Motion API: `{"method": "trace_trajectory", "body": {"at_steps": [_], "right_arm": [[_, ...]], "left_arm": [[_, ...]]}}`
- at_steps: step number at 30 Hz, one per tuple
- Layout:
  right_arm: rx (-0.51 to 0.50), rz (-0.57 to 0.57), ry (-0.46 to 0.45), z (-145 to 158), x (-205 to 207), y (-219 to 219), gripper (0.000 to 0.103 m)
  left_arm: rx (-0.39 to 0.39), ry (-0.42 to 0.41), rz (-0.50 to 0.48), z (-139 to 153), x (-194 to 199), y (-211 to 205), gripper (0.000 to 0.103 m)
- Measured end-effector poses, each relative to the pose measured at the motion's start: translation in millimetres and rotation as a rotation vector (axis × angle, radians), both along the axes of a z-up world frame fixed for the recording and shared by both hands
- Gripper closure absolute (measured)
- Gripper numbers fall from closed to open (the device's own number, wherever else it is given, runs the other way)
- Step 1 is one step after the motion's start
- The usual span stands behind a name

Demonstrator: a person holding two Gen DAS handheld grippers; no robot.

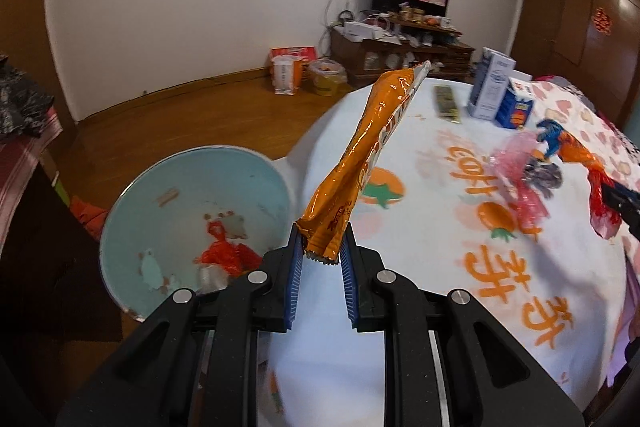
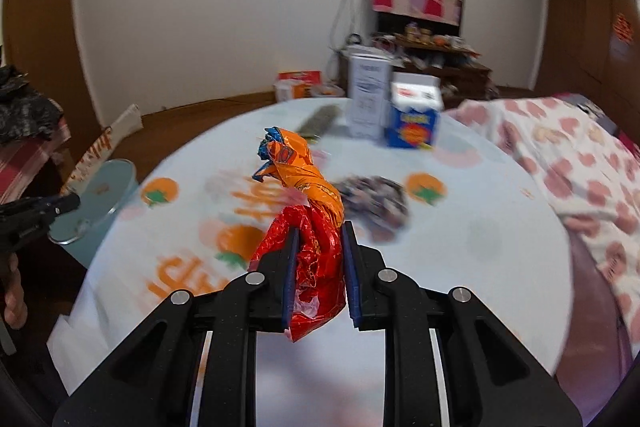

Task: Collect trash
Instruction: 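Carry the orange wrapper in the left gripper toward the bin while the right carries the red-orange wrapper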

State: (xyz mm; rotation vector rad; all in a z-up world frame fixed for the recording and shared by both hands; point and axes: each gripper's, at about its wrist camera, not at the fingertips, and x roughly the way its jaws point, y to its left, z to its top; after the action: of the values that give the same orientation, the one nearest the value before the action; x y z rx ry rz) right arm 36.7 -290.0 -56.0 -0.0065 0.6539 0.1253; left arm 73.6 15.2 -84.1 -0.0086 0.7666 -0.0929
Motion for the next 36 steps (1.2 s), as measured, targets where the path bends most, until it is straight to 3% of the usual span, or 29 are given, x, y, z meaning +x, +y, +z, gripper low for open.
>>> {"method": "trace_trajectory", "body": {"at_steps": [11,36], "right_arm": [[0.005,0.166,-0.072,5,42,73,0.082],[-0.014,0.386,-0.057,-9,81,176,0.081]], "left_arm": [[0.046,-0.033,0.081,-1,-2,26,0.084],[0.084,-0.066,0.217,7,-11,70,0.084]]}}
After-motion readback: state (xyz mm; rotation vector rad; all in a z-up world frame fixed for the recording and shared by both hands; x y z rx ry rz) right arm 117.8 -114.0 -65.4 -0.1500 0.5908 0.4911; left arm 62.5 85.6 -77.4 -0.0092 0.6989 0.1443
